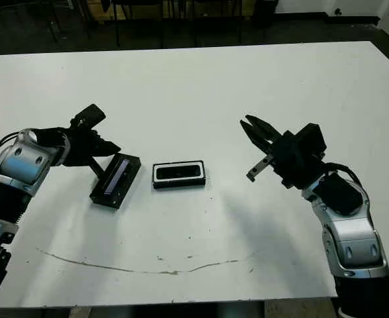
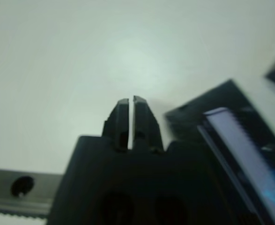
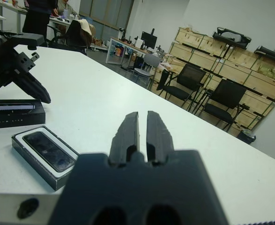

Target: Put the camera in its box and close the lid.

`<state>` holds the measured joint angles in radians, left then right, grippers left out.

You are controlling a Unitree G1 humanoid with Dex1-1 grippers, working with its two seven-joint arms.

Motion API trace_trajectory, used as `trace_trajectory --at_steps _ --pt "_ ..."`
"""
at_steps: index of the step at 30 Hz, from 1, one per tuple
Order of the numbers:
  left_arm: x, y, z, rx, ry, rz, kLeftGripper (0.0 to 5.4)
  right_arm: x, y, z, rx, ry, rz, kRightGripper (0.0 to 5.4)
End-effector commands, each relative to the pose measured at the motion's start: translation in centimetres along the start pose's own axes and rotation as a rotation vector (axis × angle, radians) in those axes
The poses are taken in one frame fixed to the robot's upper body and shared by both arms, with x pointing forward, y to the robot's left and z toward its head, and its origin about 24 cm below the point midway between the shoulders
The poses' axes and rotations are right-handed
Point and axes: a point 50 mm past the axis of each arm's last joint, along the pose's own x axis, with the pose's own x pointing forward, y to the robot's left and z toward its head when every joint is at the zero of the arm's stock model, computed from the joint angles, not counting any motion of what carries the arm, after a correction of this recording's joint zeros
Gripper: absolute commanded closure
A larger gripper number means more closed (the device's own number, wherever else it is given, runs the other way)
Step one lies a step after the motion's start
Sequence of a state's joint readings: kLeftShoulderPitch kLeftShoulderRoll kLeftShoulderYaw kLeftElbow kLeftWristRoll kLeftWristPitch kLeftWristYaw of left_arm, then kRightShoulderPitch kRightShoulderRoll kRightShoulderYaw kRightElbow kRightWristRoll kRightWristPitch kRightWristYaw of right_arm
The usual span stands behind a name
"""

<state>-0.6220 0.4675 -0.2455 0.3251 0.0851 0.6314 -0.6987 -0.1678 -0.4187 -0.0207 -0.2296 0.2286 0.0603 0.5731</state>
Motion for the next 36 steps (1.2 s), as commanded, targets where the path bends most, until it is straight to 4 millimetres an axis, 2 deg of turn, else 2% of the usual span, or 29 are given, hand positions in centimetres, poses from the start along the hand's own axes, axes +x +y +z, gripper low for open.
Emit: trace_trajectory --at_steps 1,5,7,12,14,17,19,23,29,36 --pt "-0.5 0.5 -1.3 -0.019 0.022 0.137 5.4 -0.1 0.0 -0.4 -0.001 0.02 0.002 5.38" --pt "-1.7 0.9 -1.1 -0.068 -0.096 0.341 5.4 -0.2 0.2 -0.4 0.007 0.027 -0.004 5.38" --pt "-3.1 0.5 -0.4 -0.103 -0.226 0.407 5.4 -0.2 0.2 -0.5 0.022 0.034 -0.005 5.38" --pt "-7.8 -1.8 1.7 -0.201 -0.567 0.457 5.4 -0.3 0.3 -0.8 0.035 0.037 -0.006 5.38" --pt "-9.3 -3.1 2.1 -0.223 -0.631 0.467 5.4 -0.4 0.3 -0.9 0.04 0.031 -0.003 5.38" --pt "-10.4 -4.6 2.1 -0.22 -0.641 0.469 5.4 -0.4 0.4 -1.1 0.058 0.036 -0.004 5.38" --pt "-10.7 -5.2 1.9 -0.191 -0.618 0.47 5.4 -0.4 0.4 -1.2 0.061 0.037 -0.006 5.38" --pt "-10.5 -6.3 1.1 -0.169 -0.533 0.44 4.94 -0.6 0.4 -1.4 0.07 0.057 -0.012 5.4" --pt "-9.8 -6.7 0.2 -0.06 -0.41 0.312 3.85 -0.8 0.4 -1.5 0.062 0.074 -0.015 5.4" --pt "-9.1 -7.0 -0.5 -0.057 -0.374 0.235 2.51 -0.8 0.5 -1.8 0.072 0.091 -0.005 5.4"
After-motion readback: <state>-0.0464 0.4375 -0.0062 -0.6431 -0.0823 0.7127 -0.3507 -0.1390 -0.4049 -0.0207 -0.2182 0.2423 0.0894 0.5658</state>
